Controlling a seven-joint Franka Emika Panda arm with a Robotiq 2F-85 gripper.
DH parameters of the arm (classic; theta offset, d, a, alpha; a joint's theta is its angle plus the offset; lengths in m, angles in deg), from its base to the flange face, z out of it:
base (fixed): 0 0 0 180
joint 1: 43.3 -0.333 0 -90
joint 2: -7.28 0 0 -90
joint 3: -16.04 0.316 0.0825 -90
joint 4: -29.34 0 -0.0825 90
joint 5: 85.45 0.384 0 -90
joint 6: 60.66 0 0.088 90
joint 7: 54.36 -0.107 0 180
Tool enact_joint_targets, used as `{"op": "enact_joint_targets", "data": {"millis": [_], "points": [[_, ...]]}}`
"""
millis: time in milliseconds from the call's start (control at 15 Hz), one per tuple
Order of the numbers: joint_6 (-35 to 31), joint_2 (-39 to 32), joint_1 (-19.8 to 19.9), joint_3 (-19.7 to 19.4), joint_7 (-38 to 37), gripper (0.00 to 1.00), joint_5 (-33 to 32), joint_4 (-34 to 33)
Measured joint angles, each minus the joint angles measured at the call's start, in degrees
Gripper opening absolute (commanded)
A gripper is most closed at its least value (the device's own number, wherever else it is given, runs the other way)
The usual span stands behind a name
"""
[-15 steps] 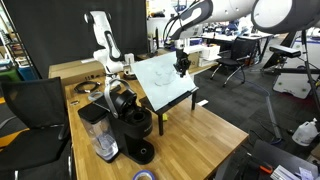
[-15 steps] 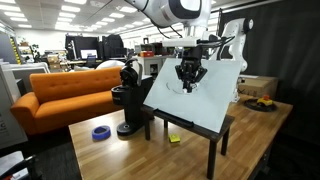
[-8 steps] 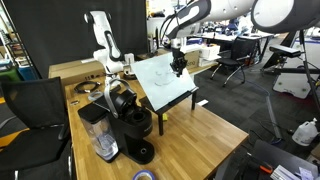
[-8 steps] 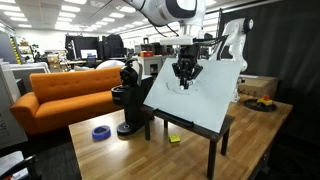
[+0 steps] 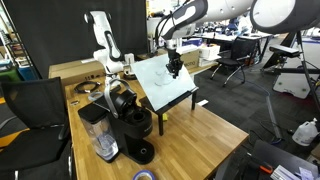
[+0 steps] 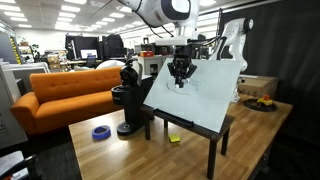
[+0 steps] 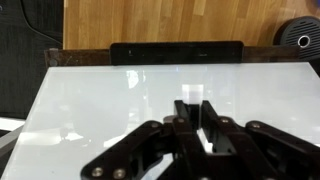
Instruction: Pick up the pen from the table, write on the whiteboard and put the pen back on the table.
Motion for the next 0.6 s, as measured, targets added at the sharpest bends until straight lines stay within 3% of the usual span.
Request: {"op": "enact_joint_targets", "data": {"millis": [600], "points": [[0.3, -0.1, 0.3, -0.2, 0.0, 0.05, 0.0, 0.5]]}}
